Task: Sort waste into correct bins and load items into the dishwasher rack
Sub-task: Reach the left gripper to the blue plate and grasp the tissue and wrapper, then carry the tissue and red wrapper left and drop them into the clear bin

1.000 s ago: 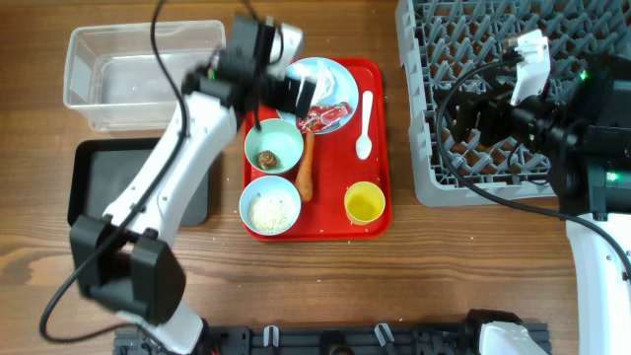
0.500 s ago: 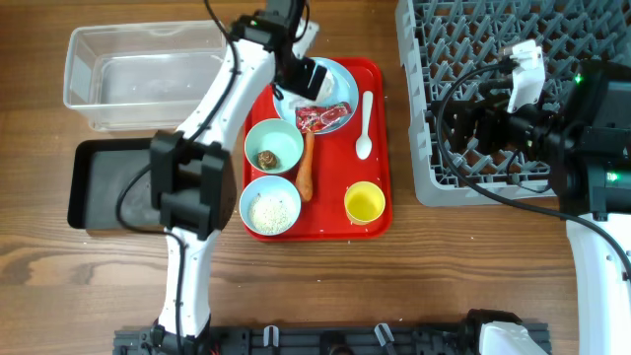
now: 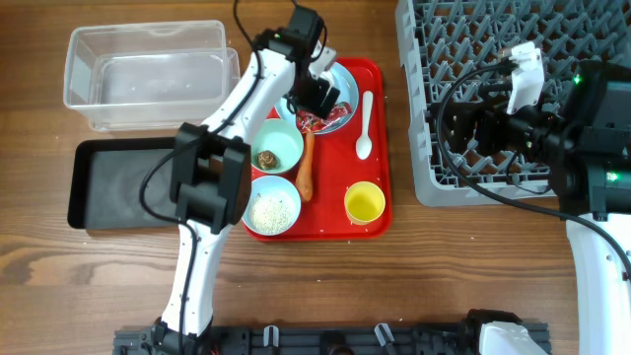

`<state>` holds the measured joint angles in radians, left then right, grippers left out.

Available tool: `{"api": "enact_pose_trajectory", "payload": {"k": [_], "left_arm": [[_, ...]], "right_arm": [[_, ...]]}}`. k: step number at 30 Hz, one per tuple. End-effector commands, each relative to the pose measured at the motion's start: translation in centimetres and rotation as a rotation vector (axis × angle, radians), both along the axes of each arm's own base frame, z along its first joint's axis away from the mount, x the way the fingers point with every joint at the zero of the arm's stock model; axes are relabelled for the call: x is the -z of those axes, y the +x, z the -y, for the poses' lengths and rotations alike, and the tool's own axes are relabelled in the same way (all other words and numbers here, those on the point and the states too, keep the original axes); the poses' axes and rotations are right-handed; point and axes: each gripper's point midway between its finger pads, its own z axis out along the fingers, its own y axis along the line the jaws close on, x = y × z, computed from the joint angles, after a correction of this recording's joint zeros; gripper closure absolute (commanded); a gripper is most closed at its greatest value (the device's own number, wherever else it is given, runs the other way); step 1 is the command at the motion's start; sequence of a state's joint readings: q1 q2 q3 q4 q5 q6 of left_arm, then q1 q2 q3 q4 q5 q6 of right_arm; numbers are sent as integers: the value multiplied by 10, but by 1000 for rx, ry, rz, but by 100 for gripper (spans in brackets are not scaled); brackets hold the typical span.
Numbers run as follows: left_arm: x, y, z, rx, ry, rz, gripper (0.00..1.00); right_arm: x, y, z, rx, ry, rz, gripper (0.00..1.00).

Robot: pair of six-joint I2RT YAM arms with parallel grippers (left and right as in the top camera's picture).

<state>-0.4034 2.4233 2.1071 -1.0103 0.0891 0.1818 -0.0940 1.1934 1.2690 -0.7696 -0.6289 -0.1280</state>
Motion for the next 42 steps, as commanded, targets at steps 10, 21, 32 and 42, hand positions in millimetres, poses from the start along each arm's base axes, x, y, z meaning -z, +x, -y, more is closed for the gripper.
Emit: {"api": "enact_pose_trajectory", "payload": {"k": [10, 21, 32, 42], "left_arm": [[36, 5, 6, 51, -2, -14, 76], [-47, 20, 5, 3, -50, 83, 96], [-170, 56, -130, -434, -52, 303, 96], [-116, 58, -252, -667, 2, 167, 96]], "right_arm": [[-7, -1, -5, -16, 17, 8, 2], [-8, -1, -5, -16, 16, 12, 10], [-8, -1, -5, -16, 17, 12, 13], [-8, -1, -5, -8, 29, 1, 11]]}}
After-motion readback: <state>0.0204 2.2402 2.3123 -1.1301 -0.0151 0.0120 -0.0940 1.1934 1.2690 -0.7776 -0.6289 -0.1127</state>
